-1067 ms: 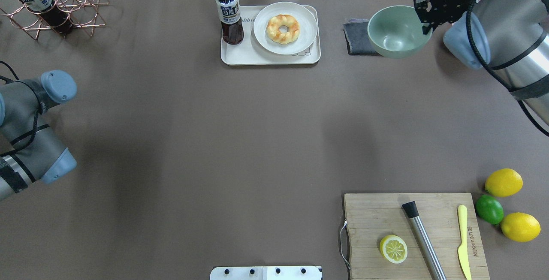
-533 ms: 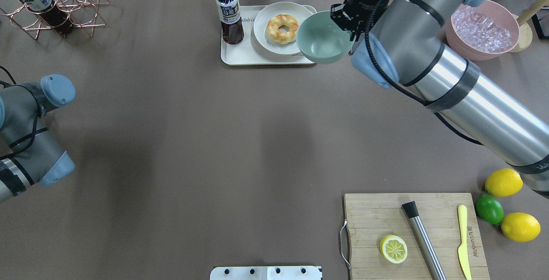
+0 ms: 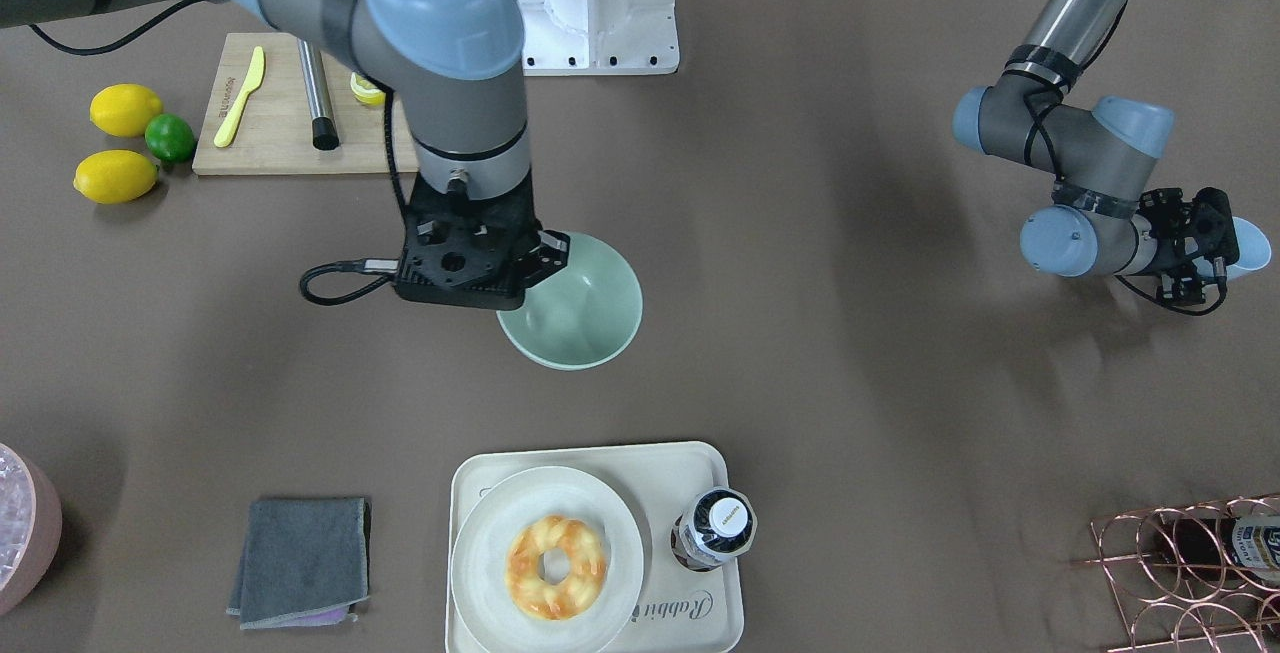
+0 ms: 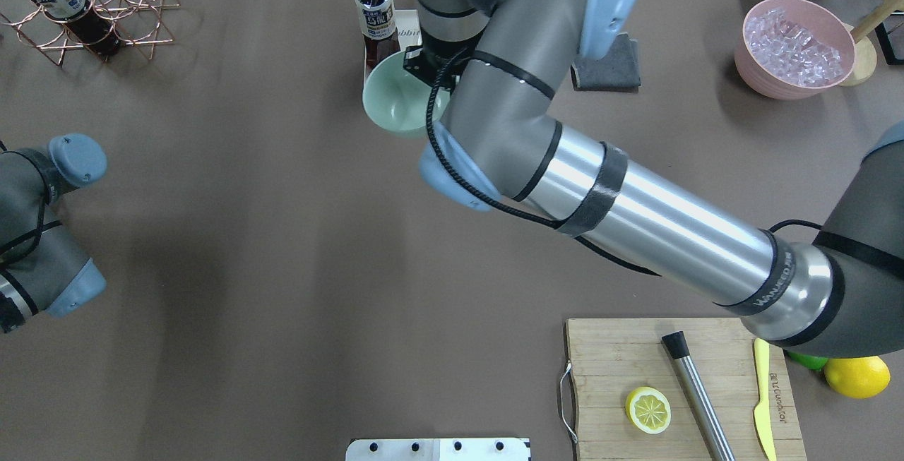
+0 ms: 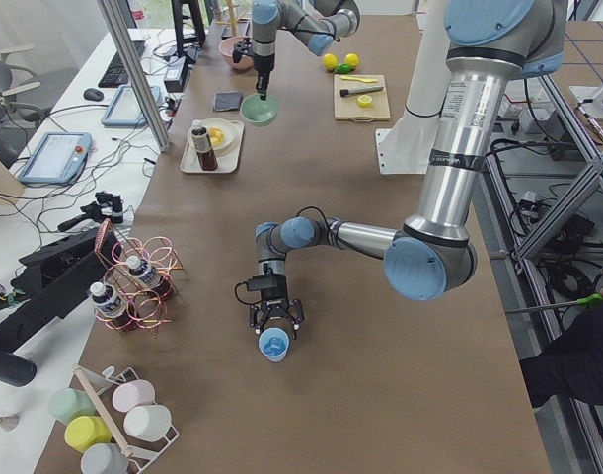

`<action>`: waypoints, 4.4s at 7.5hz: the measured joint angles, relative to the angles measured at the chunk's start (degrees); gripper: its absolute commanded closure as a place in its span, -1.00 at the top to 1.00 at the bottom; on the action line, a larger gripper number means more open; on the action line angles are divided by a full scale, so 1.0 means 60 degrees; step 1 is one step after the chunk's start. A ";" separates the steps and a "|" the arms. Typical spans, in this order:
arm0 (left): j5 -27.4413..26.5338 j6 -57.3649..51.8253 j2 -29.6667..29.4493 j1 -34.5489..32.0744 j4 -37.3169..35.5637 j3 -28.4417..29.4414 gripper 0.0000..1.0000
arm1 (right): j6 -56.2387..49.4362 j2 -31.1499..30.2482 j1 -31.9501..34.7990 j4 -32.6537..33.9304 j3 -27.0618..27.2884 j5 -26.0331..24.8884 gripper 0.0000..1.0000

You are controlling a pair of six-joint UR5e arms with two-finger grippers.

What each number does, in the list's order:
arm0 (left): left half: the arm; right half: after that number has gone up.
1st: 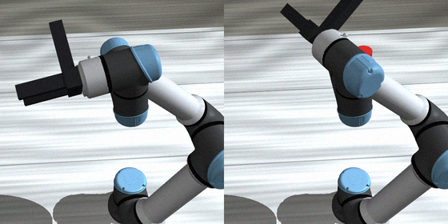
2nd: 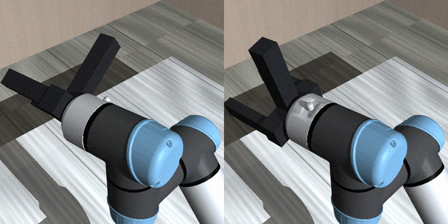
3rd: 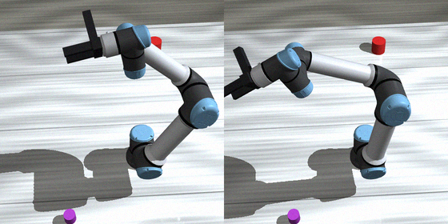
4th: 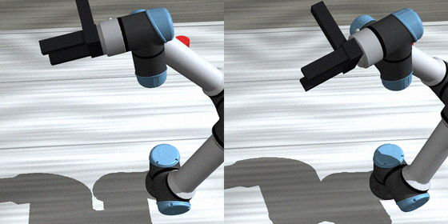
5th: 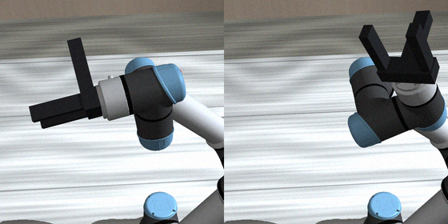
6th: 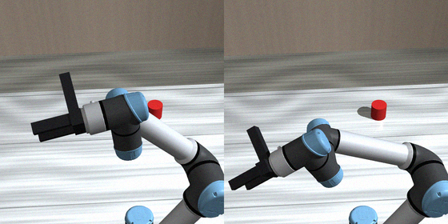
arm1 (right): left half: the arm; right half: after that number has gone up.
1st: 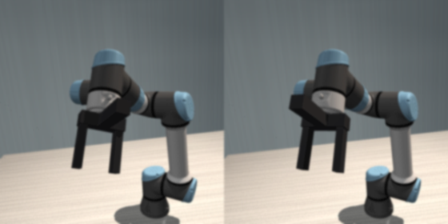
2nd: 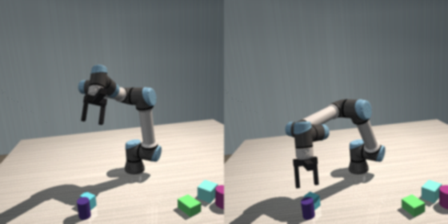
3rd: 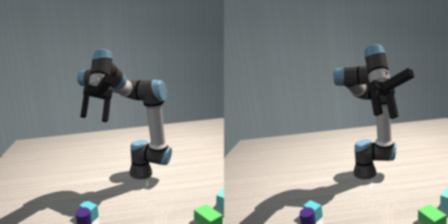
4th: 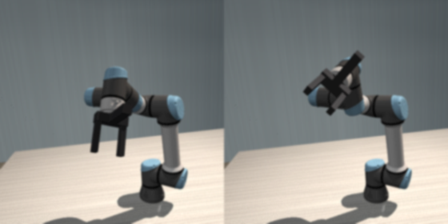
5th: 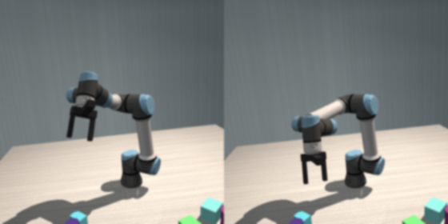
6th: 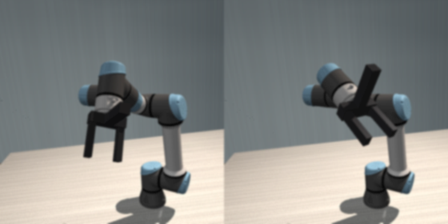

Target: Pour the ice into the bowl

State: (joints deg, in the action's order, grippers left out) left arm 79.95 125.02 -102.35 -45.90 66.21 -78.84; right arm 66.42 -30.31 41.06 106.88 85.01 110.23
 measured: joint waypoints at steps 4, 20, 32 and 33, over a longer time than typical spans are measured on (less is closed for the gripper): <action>-0.0035 0.0011 0.0038 -0.0039 0.0751 0.0787 0.88 | 0.1084 0.1461 -0.1417 -0.1224 -0.1908 -0.0926 -1.00; -0.0066 -0.0061 -0.1400 -0.0190 0.0299 -0.0187 0.17 | 0.0221 0.0862 -0.1411 -0.3254 -0.2040 -0.0459 0.98; 0.0530 0.0645 -0.4695 0.1756 -0.1314 -0.4869 0.14 | -1.0801 -0.7294 0.6625 -0.1960 0.1399 0.4379 0.99; 0.0547 0.0943 -0.4688 0.1844 -0.0734 -0.4823 0.14 | -1.0778 -0.7645 0.6840 -0.1957 0.1484 0.3948 0.99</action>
State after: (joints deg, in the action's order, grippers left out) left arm 83.23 130.68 -130.47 -34.84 61.80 -107.78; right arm 1.76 -76.18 82.10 95.14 93.91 133.92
